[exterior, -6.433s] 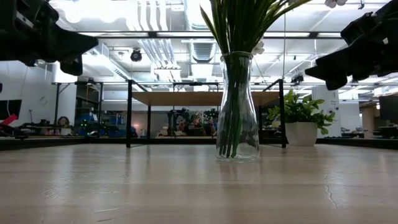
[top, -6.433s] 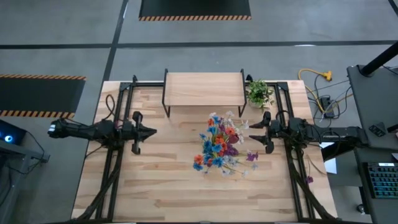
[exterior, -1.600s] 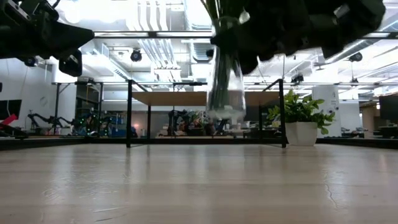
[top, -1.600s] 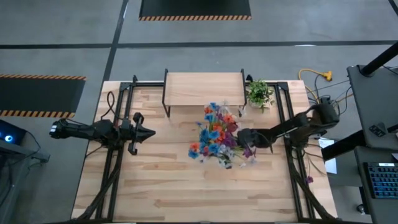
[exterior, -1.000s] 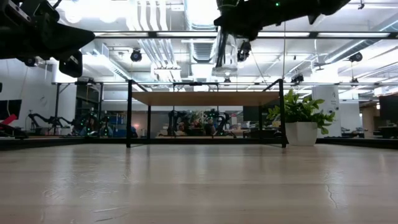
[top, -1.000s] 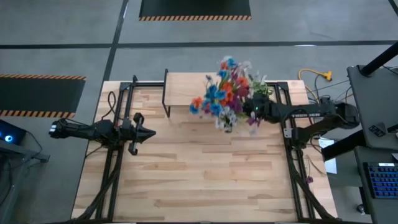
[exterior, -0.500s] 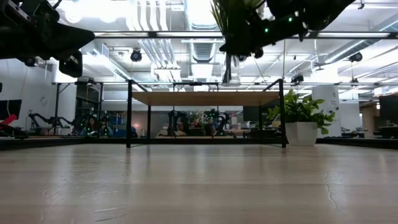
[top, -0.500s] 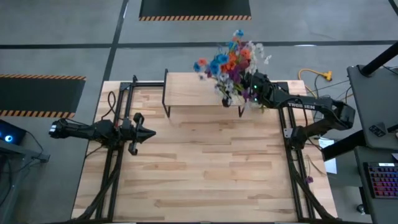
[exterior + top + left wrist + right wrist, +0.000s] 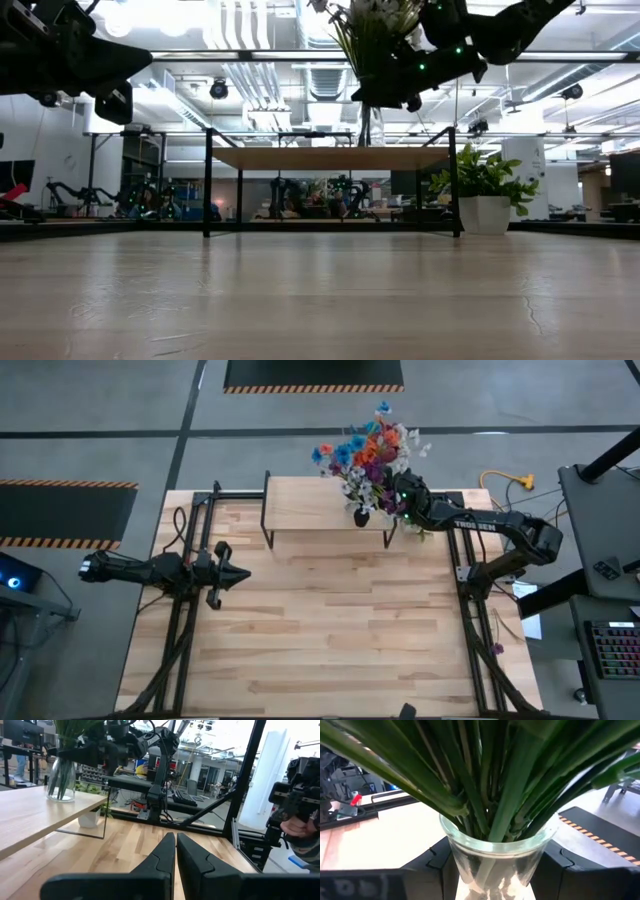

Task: Pick and place flowers into a vace then onto a shelf
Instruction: Put the transparent vase on the shelf

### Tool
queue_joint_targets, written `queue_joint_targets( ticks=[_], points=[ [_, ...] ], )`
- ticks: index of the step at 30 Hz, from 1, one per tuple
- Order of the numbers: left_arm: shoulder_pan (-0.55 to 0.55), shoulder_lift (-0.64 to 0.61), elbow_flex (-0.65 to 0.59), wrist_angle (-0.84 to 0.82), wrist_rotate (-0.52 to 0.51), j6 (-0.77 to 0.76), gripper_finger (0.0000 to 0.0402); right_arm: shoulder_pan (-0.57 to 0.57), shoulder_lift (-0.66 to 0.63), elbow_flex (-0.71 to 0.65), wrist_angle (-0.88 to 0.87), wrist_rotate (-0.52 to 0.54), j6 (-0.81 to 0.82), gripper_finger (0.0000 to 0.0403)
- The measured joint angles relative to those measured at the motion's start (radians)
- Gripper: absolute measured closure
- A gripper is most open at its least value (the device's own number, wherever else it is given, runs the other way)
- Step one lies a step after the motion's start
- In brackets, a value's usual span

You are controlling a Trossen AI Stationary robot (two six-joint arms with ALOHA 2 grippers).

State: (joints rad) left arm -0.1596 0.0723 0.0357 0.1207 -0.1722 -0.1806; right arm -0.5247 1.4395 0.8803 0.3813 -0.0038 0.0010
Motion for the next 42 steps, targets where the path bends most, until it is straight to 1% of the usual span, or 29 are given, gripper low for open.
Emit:
queue_joint_targets(
  ticks=[4,17,22,25,31,35,42],
  points=[
    [0.0,0.0,0.0,0.0,0.0,0.0,0.0402,0.0,0.0,0.0,0.0,-0.005,0.0,0.0219],
    [0.0,0.001,0.0,-0.002,0.006,-0.023,0.0402,0.001,-0.032,0.0,-0.006,-0.004,-0.005,0.0136],
    [0.0,0.001,0.0,-0.004,0.007,-0.023,0.0402,0.001,-0.07,-0.001,-0.058,-0.004,-0.043,0.0113],
    [0.0,0.001,0.0,-0.005,0.007,-0.023,0.0402,0.001,-0.111,-0.002,-0.12,-0.032,-0.068,0.0104],
    [0.0,0.002,0.0,-0.005,0.01,-0.023,0.0402,0.001,-0.176,-0.002,-0.199,-0.097,-0.063,0.0091],
    [0.0,0.002,0.0,-0.005,0.011,-0.023,0.0402,0.001,-0.217,-0.008,-0.253,-0.102,-0.087,0.0086],
    [0.0,0.002,0.0,-0.005,0.011,-0.023,0.0402,0.0,-0.233,-0.019,-0.24,-0.101,-0.107,0.0081]
  ],
)
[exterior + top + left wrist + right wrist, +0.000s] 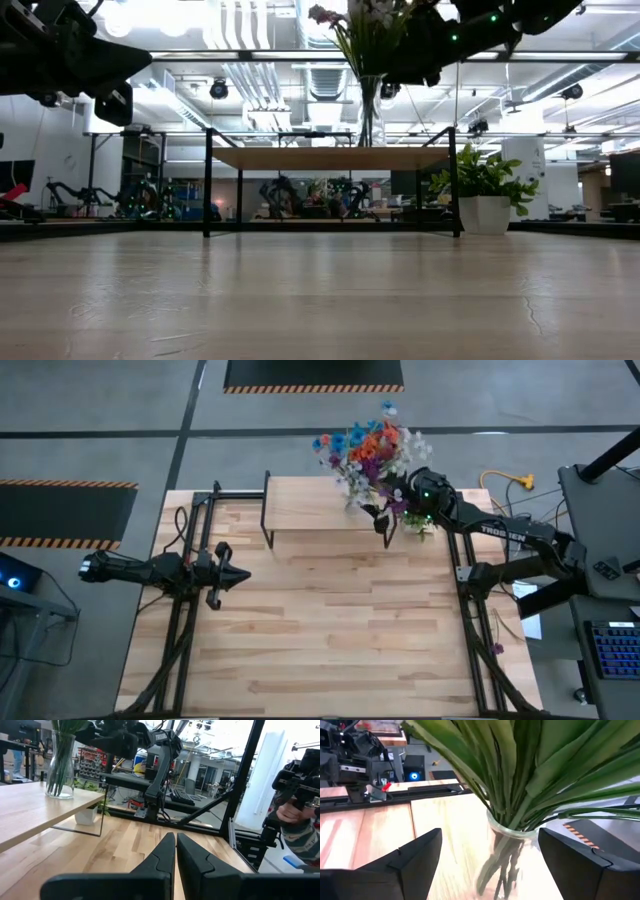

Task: Pick and place flowers into a vace then onto a shelf
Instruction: Put the transparent vase on the shelf, then return to Home Position

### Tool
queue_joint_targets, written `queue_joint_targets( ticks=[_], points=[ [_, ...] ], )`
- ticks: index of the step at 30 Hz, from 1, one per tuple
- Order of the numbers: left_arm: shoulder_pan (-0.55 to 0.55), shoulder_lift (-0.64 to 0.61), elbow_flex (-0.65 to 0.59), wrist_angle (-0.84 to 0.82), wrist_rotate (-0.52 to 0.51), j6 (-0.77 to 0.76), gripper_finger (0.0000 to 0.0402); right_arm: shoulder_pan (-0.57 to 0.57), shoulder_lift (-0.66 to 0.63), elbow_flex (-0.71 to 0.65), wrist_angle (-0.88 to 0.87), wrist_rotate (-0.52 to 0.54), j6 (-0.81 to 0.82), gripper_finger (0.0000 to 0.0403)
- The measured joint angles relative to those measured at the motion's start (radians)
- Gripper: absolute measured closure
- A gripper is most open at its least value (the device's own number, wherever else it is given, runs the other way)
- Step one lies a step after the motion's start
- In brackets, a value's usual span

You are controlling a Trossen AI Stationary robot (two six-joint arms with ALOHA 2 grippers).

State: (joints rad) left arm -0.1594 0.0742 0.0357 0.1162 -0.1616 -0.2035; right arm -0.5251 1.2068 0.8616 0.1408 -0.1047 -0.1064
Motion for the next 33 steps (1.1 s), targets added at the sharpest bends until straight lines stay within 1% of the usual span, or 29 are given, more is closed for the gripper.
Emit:
queue_joint_targets(
  ticks=[10,12,17,21,25,30,31,33],
  points=[
    [0.0,0.0,0.0,0.001,0.0,-0.001,0.0402,-0.014,-0.021,0.0,-0.051,0.002,-0.026,0.0078],
    [0.0,0.0,0.0,0.001,0.001,-0.002,0.0402,-0.023,-0.038,0.0,-0.096,0.026,-0.036,0.0078],
    [0.0,0.0,0.0,0.001,0.003,-0.002,0.0402,-0.047,-0.114,-0.008,-0.245,0.05,-0.037,0.0086],
    [0.0,0.0,0.0,0.001,0.003,-0.001,0.0402,-0.044,-0.219,-0.066,-0.255,0.036,-0.036,0.0097],
    [0.0,0.0,0.0,0.001,0.002,-0.001,0.0402,-0.046,-0.346,-0.165,-0.251,-0.057,-0.015,0.0106],
    [0.0,0.0,0.0,0.001,0.001,0.0,0.0402,-0.04,-0.462,-0.325,-0.172,-0.287,0.077,0.0116],
    [0.0,0.0,0.0,0.001,0.0,0.0,0.0402,-0.037,-0.482,-0.358,-0.157,-0.315,0.097,0.0117],
    [0.0,0.0,0.0,0.001,0.0,0.0,0.0402,-0.034,-0.534,-0.417,-0.128,-0.33,0.128,0.0121]
  ],
)
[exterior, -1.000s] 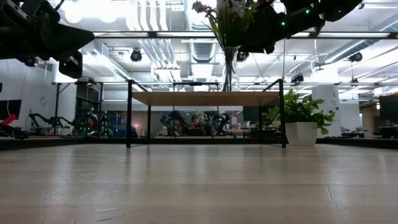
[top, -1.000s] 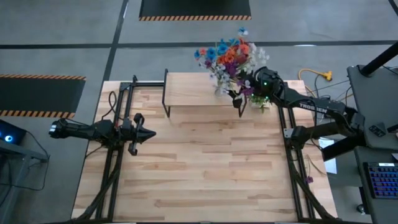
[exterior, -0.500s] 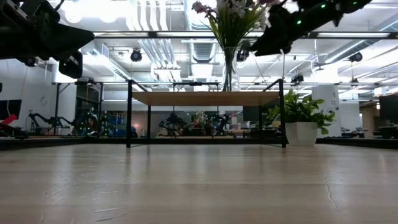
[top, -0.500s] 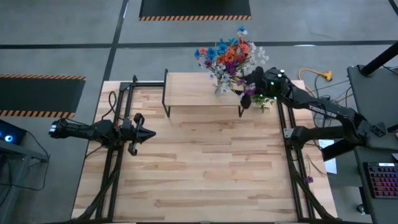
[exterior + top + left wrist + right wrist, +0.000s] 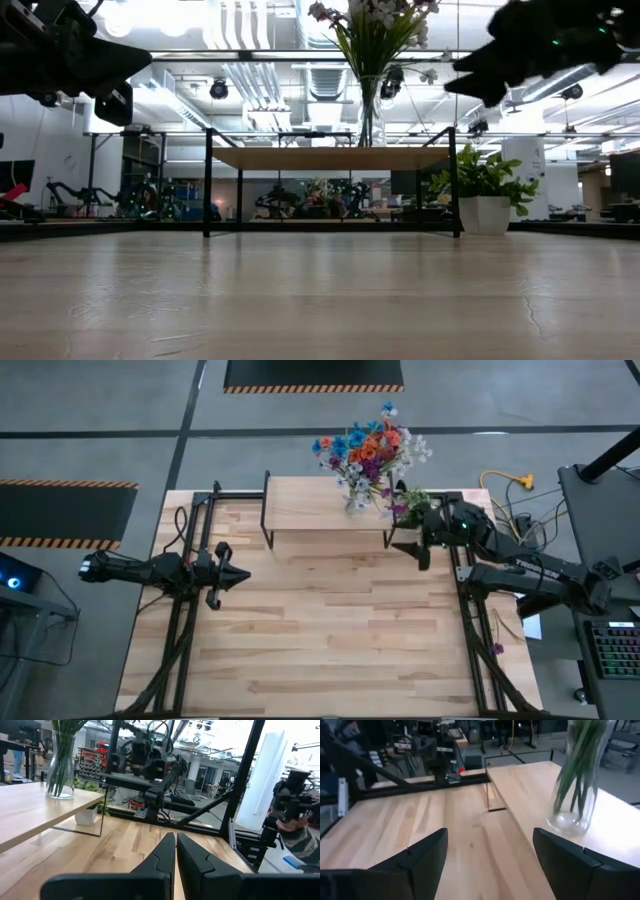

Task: Pick and place flowers into a vace then onto a shelf
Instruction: Return to Home Position

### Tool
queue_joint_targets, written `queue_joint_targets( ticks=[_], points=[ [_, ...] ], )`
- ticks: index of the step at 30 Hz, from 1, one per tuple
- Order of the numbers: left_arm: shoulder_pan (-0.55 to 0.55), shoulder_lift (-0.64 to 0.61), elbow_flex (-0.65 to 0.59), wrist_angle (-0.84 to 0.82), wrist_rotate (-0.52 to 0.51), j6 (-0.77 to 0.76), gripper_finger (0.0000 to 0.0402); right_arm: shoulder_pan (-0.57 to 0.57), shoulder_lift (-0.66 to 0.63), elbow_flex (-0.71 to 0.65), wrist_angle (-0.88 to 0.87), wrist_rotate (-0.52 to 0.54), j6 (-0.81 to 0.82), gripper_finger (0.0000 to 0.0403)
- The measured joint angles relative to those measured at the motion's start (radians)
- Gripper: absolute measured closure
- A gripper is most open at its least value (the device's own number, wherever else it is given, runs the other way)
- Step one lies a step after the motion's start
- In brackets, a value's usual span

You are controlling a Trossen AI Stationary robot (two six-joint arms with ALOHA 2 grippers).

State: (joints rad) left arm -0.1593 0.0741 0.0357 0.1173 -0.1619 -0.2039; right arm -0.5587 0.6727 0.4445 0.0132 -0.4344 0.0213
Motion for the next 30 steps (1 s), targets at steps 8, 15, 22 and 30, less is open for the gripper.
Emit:
queue_joint_targets(
  ticks=[8,15,22,30],
  points=[
    [0.0,-0.001,0.0,0.003,0.0,0.0,0.0402,0.094,-0.267,-0.175,0.057,0.096,0.134,0.0146],
    [0.0,-0.002,0.0,0.001,0.0,0.017,0.0402,0.286,-0.452,-0.292,0.021,0.339,0.152,0.0159],
    [0.0,-0.004,0.0,0.001,0.0,0.028,0.0402,0.494,-0.528,-0.3,-0.064,0.581,0.133,0.0179],
    [0.0,-0.005,0.0,0.0,-0.009,0.054,0.0402,0.596,-0.571,-0.325,-0.083,0.636,0.087,0.0184]
  ],
)
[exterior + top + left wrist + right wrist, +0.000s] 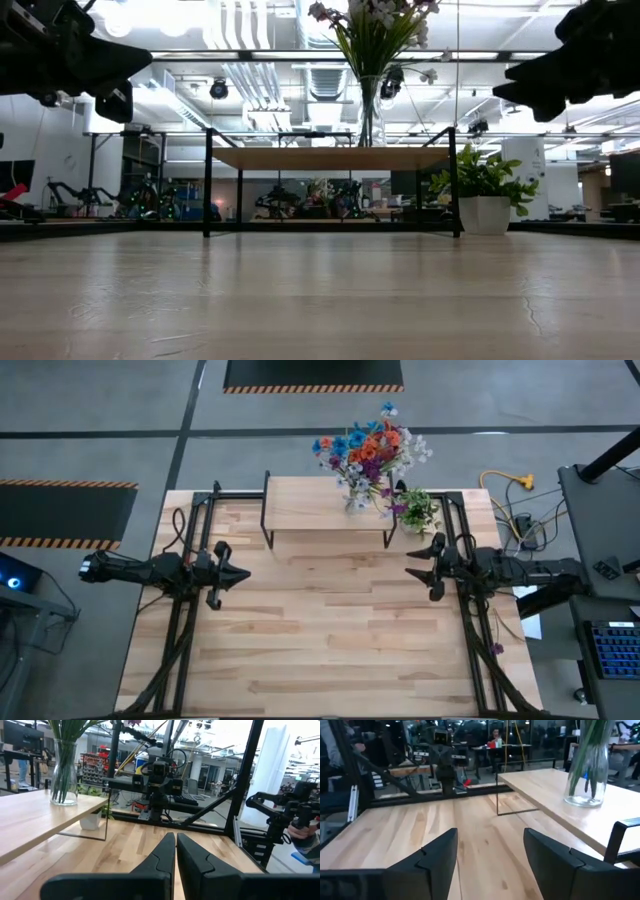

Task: Pick and place flowers into a vace then onto a shelf
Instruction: Return to Home Position

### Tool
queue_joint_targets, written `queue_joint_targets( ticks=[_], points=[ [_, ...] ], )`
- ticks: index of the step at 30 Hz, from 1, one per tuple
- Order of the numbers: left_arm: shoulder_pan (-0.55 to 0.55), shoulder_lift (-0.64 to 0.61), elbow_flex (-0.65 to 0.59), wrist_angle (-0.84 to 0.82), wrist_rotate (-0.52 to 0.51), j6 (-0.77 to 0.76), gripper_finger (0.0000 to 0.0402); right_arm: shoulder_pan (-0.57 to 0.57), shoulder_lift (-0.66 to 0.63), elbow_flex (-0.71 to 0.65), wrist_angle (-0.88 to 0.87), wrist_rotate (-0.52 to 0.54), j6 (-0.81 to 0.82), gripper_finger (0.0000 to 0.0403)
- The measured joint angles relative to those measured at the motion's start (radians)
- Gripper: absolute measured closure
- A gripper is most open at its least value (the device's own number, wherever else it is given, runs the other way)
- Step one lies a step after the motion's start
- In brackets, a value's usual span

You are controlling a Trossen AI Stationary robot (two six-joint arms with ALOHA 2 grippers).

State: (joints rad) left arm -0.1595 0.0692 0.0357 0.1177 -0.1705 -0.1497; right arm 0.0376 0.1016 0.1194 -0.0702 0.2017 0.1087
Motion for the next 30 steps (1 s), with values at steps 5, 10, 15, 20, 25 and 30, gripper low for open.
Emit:
queue_joint_targets(
  ticks=[5,10,15,20,25,30],
  points=[
    [0.0,0.0,-0.001,0.001,-0.002,0.013,0.0402,0.0,-0.046,-0.025,-0.005,-0.036,0.01,0.0198],
    [0.0,0.003,-0.015,-0.002,-0.007,0.065,0.0402,0.0,-0.08,-0.077,0.007,-0.051,0.011,0.0257],
    [0.0,-0.004,-0.027,0.04,-0.011,0.127,0.0402,0.002,-0.087,-0.083,0.045,-0.069,-0.054,0.0339],
    [0.001,-0.001,-0.027,0.039,-0.087,0.132,0.0402,0.002,-0.086,-0.086,0.033,-0.072,-0.063,0.039],
    [0.02,-0.001,-0.028,0.075,-0.123,0.156,0.0402,0.002,-0.088,-0.086,0.036,-0.071,-0.086,0.0394],
    [0.056,0.01,-0.028,0.024,-0.105,0.104,0.0402,0.002,-0.087,-0.086,0.035,-0.074,-0.075,0.0394]
  ],
)
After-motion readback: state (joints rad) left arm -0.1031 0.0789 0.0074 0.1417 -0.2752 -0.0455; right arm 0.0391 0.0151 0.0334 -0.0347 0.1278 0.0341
